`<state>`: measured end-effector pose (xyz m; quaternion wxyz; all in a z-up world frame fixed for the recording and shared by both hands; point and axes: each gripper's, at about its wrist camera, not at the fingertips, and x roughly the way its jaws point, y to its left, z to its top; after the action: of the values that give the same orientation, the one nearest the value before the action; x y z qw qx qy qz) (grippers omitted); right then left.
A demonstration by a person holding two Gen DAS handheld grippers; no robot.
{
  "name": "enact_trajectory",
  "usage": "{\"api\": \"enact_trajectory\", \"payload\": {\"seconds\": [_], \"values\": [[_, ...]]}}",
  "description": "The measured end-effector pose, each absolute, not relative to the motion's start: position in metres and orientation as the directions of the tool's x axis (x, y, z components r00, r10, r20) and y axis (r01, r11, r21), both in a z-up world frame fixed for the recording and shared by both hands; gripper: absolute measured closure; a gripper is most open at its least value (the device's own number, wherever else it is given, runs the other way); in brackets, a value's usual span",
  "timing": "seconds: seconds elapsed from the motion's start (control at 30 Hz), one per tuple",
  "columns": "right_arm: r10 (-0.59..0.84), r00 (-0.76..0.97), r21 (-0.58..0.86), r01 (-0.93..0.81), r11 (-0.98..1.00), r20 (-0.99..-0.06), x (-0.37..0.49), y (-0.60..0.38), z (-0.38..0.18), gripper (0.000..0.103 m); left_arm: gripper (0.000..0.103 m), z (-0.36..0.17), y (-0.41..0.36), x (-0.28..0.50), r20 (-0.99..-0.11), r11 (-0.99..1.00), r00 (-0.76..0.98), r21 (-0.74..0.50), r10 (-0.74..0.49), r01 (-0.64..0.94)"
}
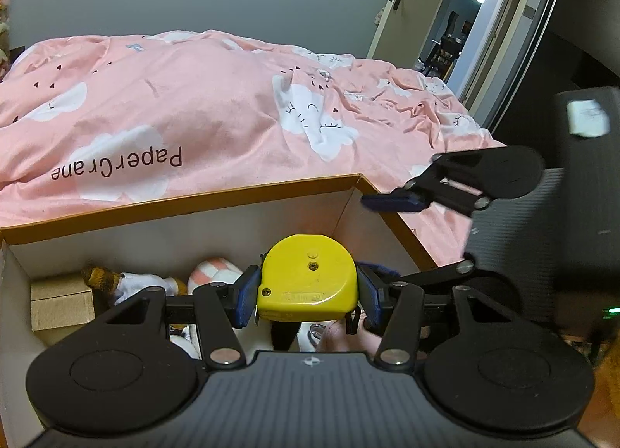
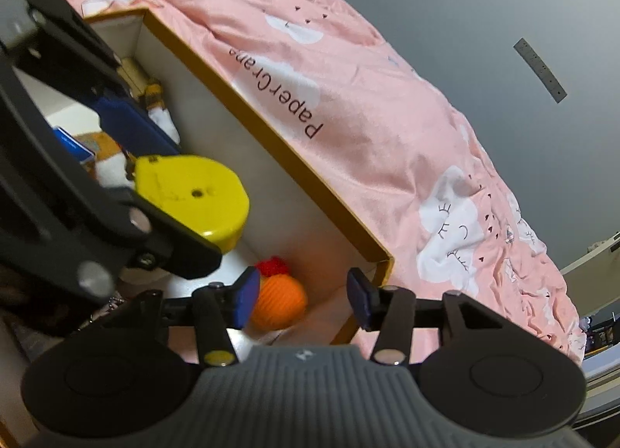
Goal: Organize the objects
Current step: 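Carry the tape measure and orange ball over the orange box, then lower both items into the box and open both grippers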
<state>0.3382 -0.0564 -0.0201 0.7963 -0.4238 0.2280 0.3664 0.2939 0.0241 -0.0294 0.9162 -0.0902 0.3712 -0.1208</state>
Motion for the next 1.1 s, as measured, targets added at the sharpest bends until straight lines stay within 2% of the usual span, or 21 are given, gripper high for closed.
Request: {"api": "enact_trajectory", "payload": {"seconds": [0.13,0.27,0.47,0.77,1.1], "values": [[0.406,0.673,-0.516,-0.737,0.437,-0.618,0.333,-0.066,-0.005,0.051,0.042,-0.028,0.019,0.297,-0.662,0.963,0.701,-0.219,-0.267,0.159],[0.355,0.738,-0.52,-0.663,0.538,-0.574,0.333,-0.079,0.002,0.048,0.042,-0.029,0.012,0.305,-0.676,0.971,0.696,-0.18,-0.24,0.161],[0.311,0.73,-0.431,-0.633,0.643,-0.608,0.345,-0.094,0.004,0.048,0.042,-0.038,0.0,0.321,-0.707,0.979,0.678,-0.117,-0.201,0.167],[0.312,0.735,-0.403,-0.618,0.675,-0.603,0.344,-0.096,0.008,0.047,0.042,-0.043,-0.005,0.338,-0.738,0.989,0.662,-0.055,-0.133,0.137],[0.305,0.713,-0.422,-0.646,0.636,-0.631,0.339,-0.09,0.002,0.046,0.037,-0.052,0.007,0.348,-0.767,0.98,0.613,-0.178,-0.192,0.084]]}}
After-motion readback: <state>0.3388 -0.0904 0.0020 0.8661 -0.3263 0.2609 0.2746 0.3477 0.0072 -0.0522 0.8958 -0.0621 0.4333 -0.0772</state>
